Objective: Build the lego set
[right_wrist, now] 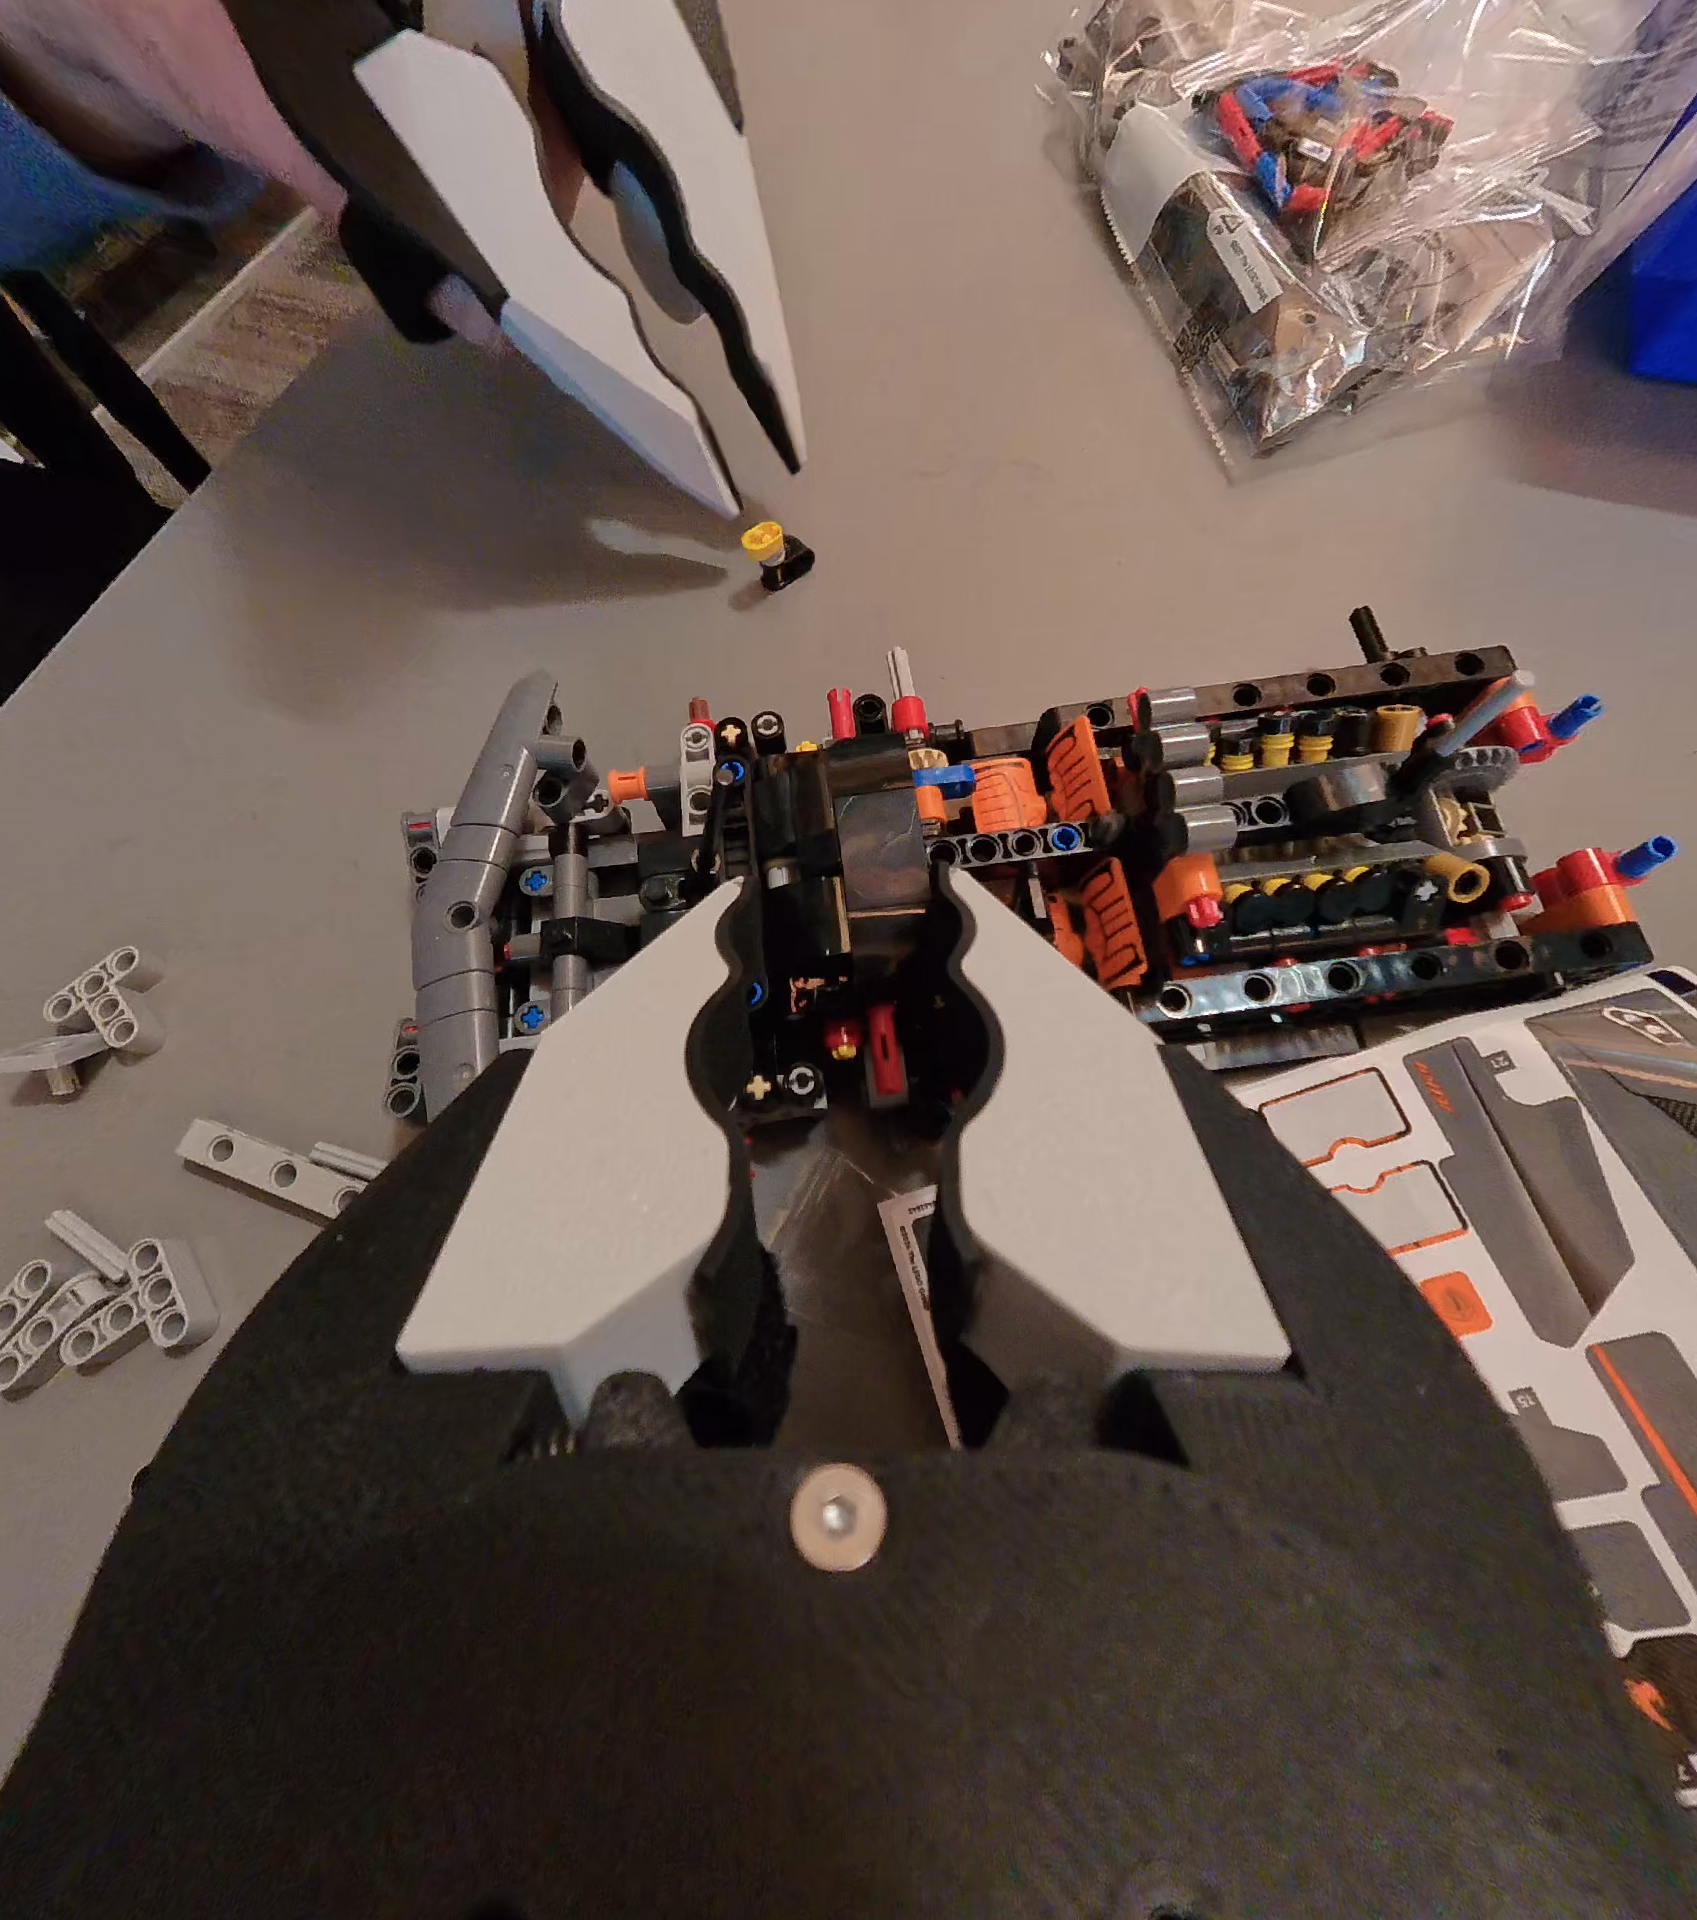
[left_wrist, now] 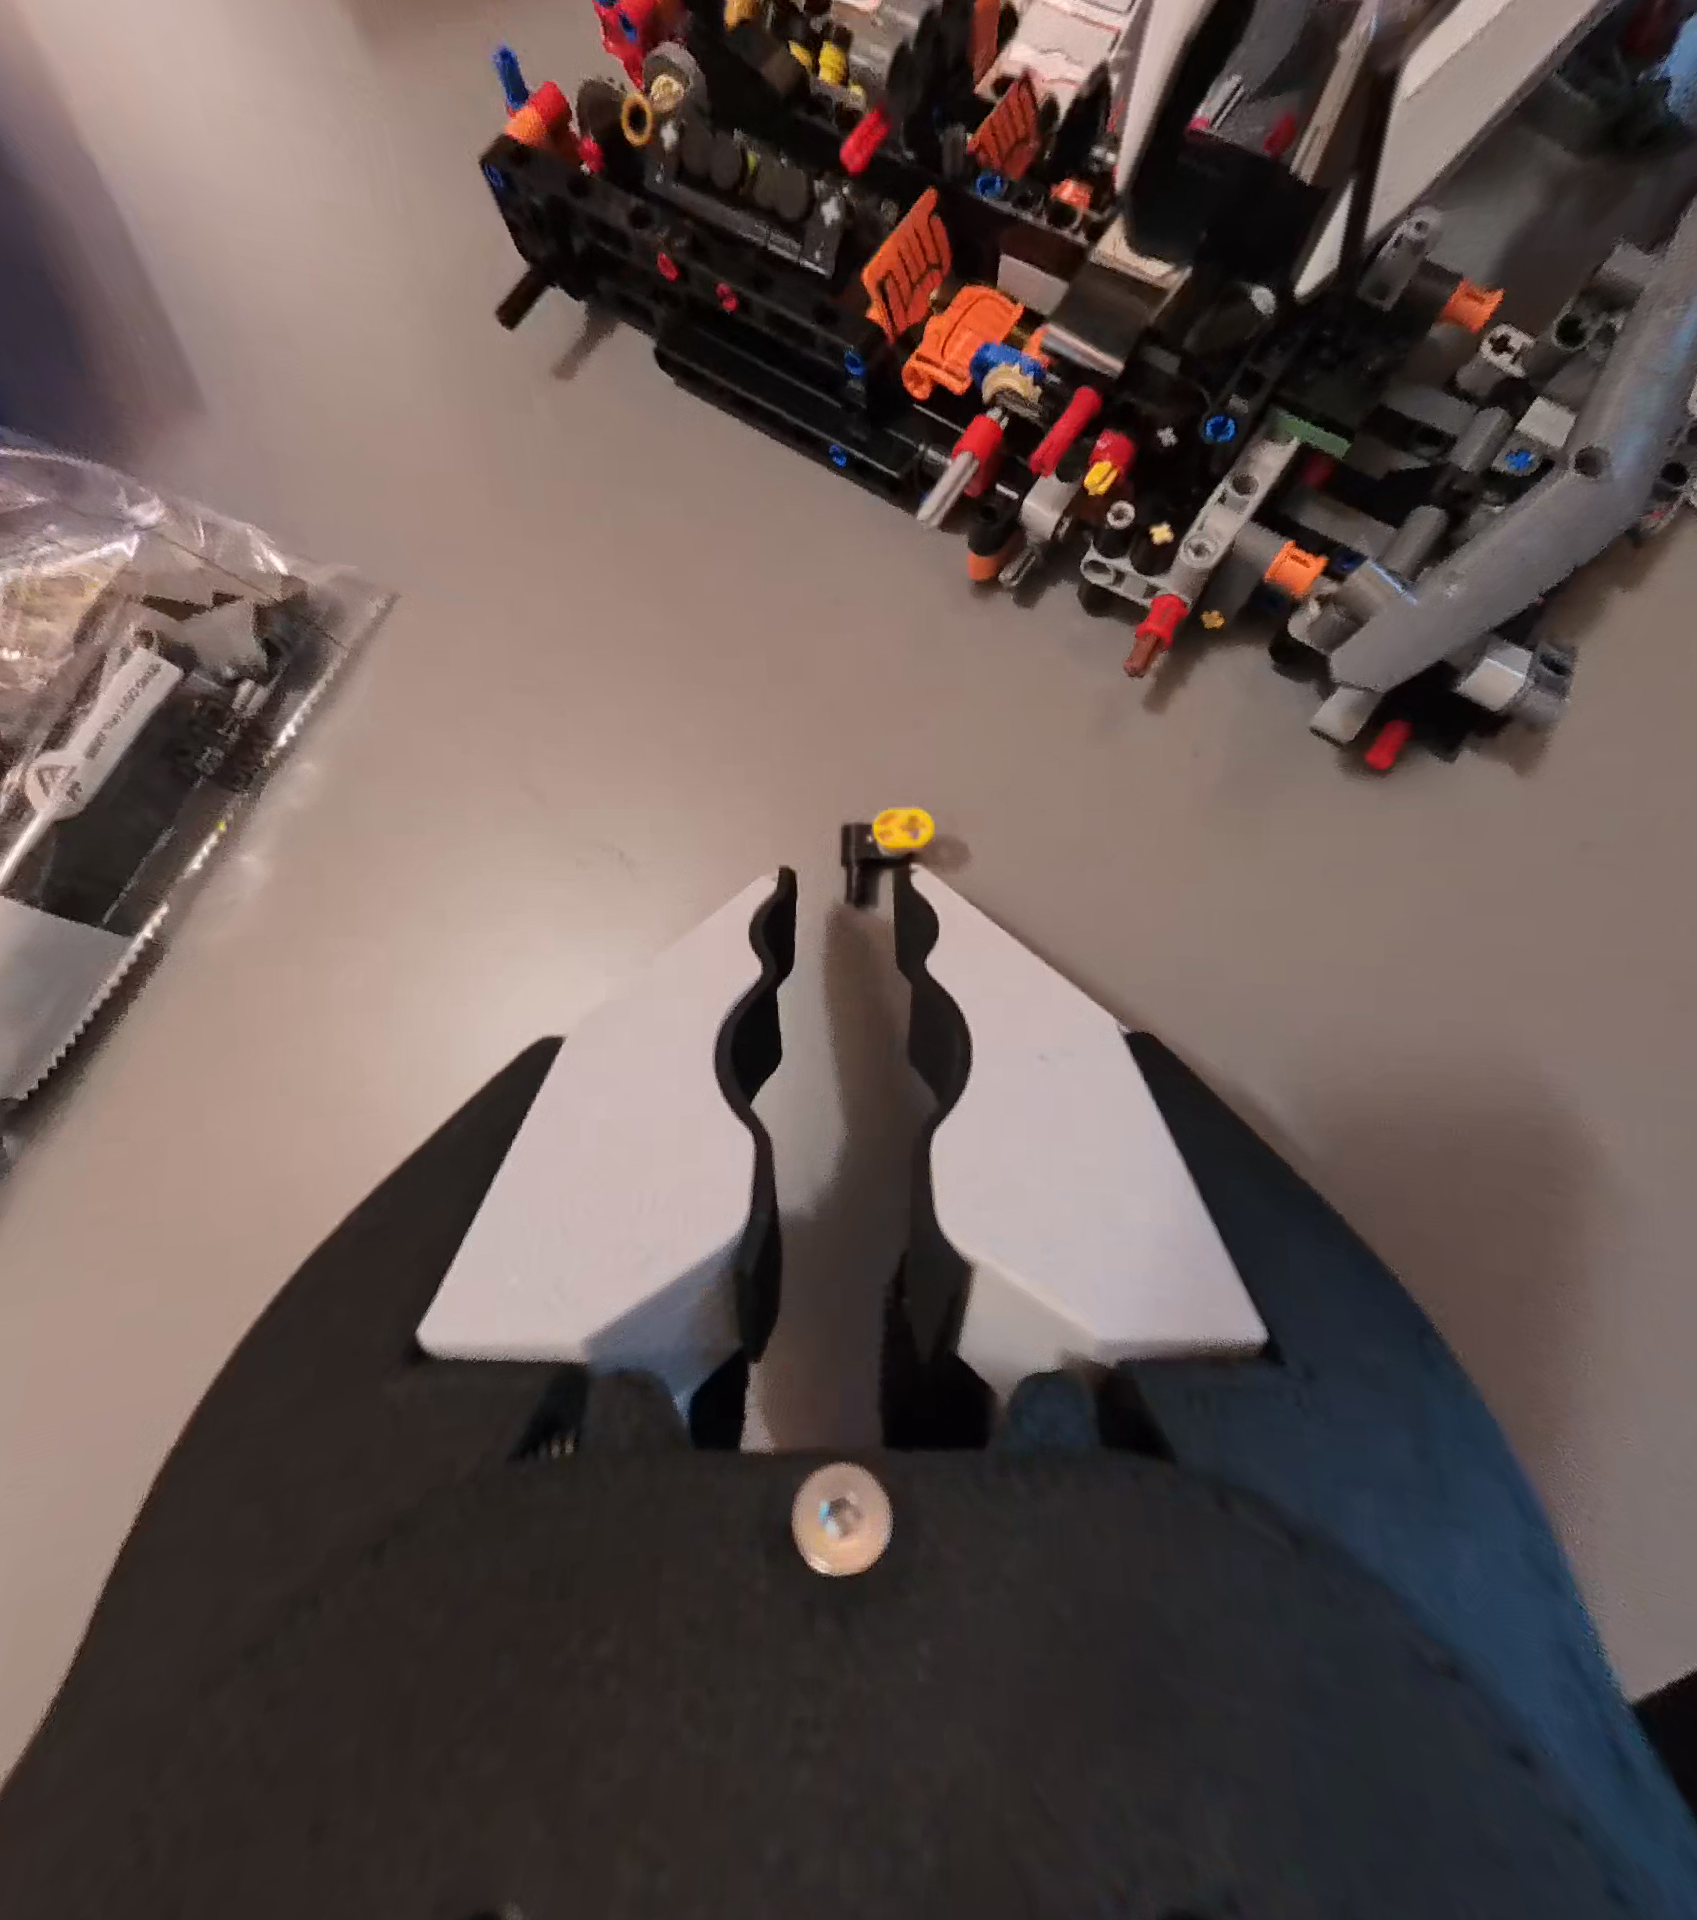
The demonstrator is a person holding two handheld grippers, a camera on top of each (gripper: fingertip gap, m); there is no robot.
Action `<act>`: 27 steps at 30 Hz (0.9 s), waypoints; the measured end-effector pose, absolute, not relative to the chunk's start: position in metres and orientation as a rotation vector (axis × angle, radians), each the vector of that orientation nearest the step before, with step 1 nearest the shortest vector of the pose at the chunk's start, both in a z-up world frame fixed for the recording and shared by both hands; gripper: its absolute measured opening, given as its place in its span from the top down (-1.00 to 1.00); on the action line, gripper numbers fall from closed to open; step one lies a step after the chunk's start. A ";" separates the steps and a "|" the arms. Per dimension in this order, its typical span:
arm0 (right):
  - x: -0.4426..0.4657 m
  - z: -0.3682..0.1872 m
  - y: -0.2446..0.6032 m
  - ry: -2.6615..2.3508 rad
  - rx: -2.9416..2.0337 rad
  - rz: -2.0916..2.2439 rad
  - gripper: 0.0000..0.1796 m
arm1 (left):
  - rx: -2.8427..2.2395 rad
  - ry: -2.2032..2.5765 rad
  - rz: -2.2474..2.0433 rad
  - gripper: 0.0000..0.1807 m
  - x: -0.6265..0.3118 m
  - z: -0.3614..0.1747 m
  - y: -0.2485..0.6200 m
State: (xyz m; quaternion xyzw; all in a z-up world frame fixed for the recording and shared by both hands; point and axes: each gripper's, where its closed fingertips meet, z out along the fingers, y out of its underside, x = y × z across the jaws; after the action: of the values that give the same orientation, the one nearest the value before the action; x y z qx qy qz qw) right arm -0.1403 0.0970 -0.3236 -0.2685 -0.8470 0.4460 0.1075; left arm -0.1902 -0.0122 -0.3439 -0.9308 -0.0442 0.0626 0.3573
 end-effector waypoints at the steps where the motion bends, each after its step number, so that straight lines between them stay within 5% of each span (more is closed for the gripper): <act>1: -0.140 -0.324 0.097 -2.493 -0.790 1.313 0.67 | -2.399 -0.090 0.141 0.82 -0.191 -0.341 -0.010; 13: -0.140 -0.323 0.097 -2.490 -0.793 1.343 0.67 | -2.570 0.661 0.191 0.79 -0.180 -0.345 -0.003; 27: -0.139 -0.323 0.097 -2.490 -0.794 1.364 0.67 | -2.639 0.369 0.105 0.82 -0.182 -0.360 -0.010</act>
State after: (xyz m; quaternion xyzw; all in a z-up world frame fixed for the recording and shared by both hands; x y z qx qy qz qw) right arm -0.1393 0.0967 -0.3232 -0.2680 -0.8407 0.4606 0.0964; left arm -0.1819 -0.0096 -0.3599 -0.9618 0.1346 0.0382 0.2353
